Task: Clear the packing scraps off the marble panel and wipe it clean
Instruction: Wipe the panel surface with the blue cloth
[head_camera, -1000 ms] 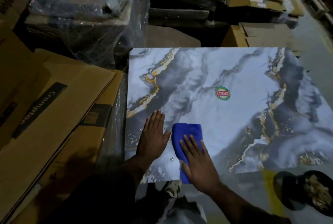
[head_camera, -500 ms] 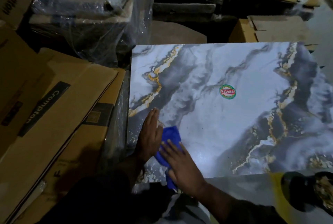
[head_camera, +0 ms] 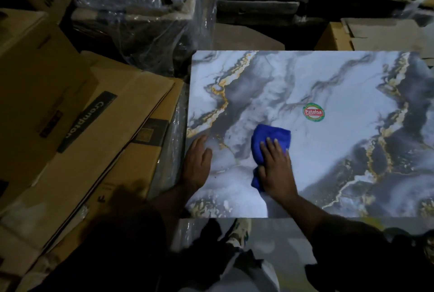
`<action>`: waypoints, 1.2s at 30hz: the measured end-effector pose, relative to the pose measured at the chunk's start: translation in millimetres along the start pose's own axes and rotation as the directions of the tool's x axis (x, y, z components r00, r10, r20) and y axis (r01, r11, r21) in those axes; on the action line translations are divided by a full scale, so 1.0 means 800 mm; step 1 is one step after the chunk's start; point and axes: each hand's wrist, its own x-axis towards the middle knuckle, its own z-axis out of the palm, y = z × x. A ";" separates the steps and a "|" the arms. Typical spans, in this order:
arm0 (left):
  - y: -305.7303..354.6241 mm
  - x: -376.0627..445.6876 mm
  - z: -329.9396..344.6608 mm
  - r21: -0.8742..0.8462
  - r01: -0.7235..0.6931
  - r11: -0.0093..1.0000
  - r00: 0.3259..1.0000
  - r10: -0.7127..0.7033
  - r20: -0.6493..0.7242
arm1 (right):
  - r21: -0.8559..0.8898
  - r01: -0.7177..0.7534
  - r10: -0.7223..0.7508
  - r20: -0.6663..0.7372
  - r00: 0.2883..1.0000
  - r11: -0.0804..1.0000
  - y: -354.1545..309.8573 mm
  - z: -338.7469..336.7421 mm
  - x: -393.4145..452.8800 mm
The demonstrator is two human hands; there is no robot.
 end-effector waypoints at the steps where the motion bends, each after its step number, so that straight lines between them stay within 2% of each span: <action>1: 0.000 -0.007 -0.003 -0.014 0.011 1.000 1.000 -0.011 -0.007 | -0.025 -0.010 0.010 0.012 1.000 1.000 -0.020 0.003 0.008; 2: 0.001 -0.013 -0.006 -0.025 0.018 1.000 1.000 -0.019 -0.023 | -0.040 0.022 -0.021 0.025 0.999 0.999 -0.040 0.010 0.010; 5: 0.005 -0.026 -0.019 -0.033 0.015 0.999 0.996 -0.017 -0.083 | -0.027 0.270 -0.266 0.093 0.959 0.963 -0.097 0.045 -0.007; 9: 0.001 -0.032 -0.037 -0.002 -0.001 1.000 0.994 0.000 -0.105 | -0.031 0.571 -0.555 0.193 0.809 0.821 -0.144 0.080 -0.066; 11: 0.001 -0.032 -0.040 0.020 -0.005 1.000 0.997 0.006 -0.075 | 0.007 0.650 -0.635 0.226 0.739 0.760 -0.133 0.080 -0.082; 13: 0.005 -0.032 -0.035 0.043 -0.008 0.999 0.999 0.010 -0.048 | 0.026 0.670 -0.657 0.225 0.719 0.742 -0.111 0.069 -0.085; 14: 0.008 -0.031 -0.030 0.051 -0.012 0.999 0.999 0.014 -0.040 | 0.028 0.643 -0.633 0.212 0.745 0.766 -0.098 0.063 -0.084; 16: 0.013 -0.027 -0.017 0.068 -0.011 0.998 1.000 0.013 -0.025 | -0.009 0.524 -0.518 0.144 0.843 0.852 -0.073 0.050 -0.078; 18: 0.016 -0.024 -0.001 0.092 -0.009 0.996 1.000 0.010 -0.010 | -0.091 0.348 -0.343 0.060 0.937 0.933 -0.048 0.041 -0.069; 20: 0.018 -0.019 0.015 0.119 -0.021 0.993 0.999 0.018 0.027 | -0.093 0.127 -0.129 -0.015 0.992 0.988 -0.024 0.033 -0.058; 22: 0.020 -0.011 0.030 0.161 -0.048 0.986 0.997 0.038 0.068 | -0.083 -0.050 0.043 -0.077 0.996 0.995 -0.009 0.029 -0.045; 26: 0.027 0.009 0.052 0.254 -0.093 0.963 0.994 0.075 0.080 | -0.141 -0.198 0.175 -0.156 0.972 0.970 -0.002 0.023 -0.008; 29: 0.032 0.028 0.064 0.327 -0.136 0.935 0.990 0.118 0.075 | -0.148 -0.268 0.238 -0.197 0.951 0.952 0.006 0.017 0.033; 34: 0.031 0.070 0.080 0.384 -0.119 0.915 0.993 0.119 0.025 | -0.085 -0.377 0.355 -0.203 0.913 0.922 0.019 0.005 0.131; 36: 0.034 0.087 0.089 0.380 -0.101 0.919 0.993 0.119 -0.023 | -0.076 -0.327 0.311 -0.172 0.935 0.942 0.014 0.003 0.167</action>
